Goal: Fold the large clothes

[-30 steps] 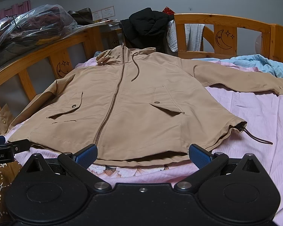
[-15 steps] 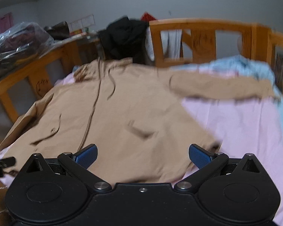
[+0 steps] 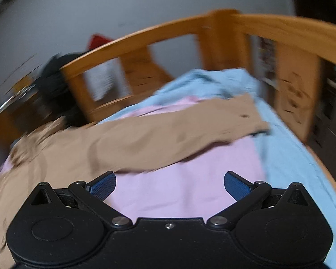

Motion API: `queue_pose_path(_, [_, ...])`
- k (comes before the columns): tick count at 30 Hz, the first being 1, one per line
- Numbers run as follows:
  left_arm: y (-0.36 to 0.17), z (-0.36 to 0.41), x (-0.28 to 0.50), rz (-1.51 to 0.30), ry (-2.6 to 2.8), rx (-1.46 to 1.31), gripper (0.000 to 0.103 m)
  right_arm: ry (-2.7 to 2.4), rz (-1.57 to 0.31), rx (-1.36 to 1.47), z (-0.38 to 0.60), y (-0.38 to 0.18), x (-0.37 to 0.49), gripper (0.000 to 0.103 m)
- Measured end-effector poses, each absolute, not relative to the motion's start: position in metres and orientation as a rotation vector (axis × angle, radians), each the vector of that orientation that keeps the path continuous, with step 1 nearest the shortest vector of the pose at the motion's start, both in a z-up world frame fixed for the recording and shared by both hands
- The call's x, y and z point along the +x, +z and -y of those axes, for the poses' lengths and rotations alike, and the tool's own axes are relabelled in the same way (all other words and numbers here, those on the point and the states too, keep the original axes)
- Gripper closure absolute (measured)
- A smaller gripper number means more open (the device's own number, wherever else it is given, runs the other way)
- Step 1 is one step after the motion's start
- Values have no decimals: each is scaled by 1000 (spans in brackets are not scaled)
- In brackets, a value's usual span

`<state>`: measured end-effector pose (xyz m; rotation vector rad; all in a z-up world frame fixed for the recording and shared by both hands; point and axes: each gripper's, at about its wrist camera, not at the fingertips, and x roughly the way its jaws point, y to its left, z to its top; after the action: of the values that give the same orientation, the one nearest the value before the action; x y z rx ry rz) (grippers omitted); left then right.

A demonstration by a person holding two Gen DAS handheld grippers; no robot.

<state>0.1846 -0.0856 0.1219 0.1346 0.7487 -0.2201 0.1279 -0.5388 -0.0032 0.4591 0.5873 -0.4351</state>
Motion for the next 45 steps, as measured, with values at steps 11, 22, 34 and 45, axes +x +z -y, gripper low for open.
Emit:
queue_pose_path(11, [118, 224, 280, -785, -483, 191, 1, -820, -426, 858, 659, -90, 162, 33])
queue_pose_path(22, [121, 315, 319, -782, -652, 307, 1, -882, -331, 759, 676, -99, 190, 86])
queue_pose_path(34, [117, 330, 347, -865, -854, -76, 1, -552, -120, 68, 534, -8, 207, 95])
queue_pose_path(45, [74, 390, 393, -1078, -932, -173, 2, -173, -66, -236, 431, -24, 200, 97])
